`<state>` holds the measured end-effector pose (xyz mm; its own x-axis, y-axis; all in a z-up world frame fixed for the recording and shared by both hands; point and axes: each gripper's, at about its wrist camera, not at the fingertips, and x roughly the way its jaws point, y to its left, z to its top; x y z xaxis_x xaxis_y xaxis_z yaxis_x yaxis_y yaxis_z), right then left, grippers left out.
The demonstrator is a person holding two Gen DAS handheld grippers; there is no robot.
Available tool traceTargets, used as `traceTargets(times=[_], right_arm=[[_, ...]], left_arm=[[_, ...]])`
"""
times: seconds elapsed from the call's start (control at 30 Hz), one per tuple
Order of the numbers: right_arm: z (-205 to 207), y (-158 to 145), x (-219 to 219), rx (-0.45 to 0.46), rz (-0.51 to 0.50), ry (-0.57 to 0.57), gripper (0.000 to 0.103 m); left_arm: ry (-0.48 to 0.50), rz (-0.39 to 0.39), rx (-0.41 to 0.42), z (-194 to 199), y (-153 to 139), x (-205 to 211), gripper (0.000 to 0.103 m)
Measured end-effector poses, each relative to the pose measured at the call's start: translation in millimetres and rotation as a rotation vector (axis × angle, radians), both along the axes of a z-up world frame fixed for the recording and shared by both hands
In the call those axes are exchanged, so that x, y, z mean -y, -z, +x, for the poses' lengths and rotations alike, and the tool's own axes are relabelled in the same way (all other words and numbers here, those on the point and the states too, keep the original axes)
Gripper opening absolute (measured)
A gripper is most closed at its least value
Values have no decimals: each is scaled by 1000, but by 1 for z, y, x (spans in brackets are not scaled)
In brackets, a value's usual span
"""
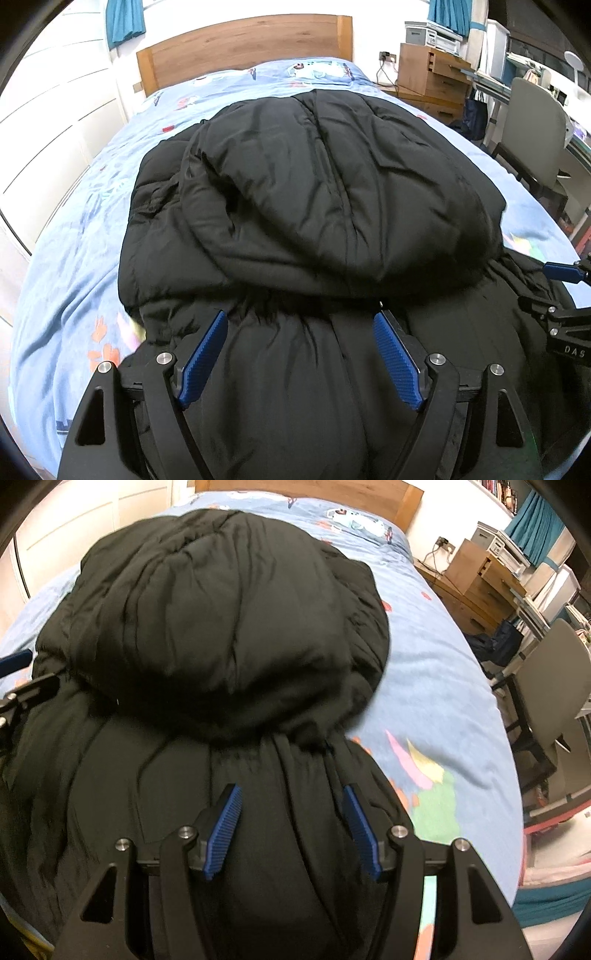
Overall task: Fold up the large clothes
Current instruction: 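Move both grippers off the coat toward its side edge, then grasp the side edge of the coat with the right gripper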
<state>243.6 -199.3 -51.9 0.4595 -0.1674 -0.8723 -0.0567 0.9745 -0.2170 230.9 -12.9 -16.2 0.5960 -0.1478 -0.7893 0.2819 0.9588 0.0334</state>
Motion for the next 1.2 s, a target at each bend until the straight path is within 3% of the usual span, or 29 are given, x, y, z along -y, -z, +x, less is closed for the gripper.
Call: traceTargets(times=[0.4, 0.67, 1.2], right_arm=[[-82, -2, 38, -96, -78, 65, 56], [-135, 2, 69, -147, -61, 124, 56], [-182, 1, 88, -170, -46, 154, 56]], left_arm=[[-36, 3, -23, -34, -1, -44, 82], [-126, 19, -55, -57, 1, -91, 83], [-354, 101, -135, -90, 19, -193, 86]])
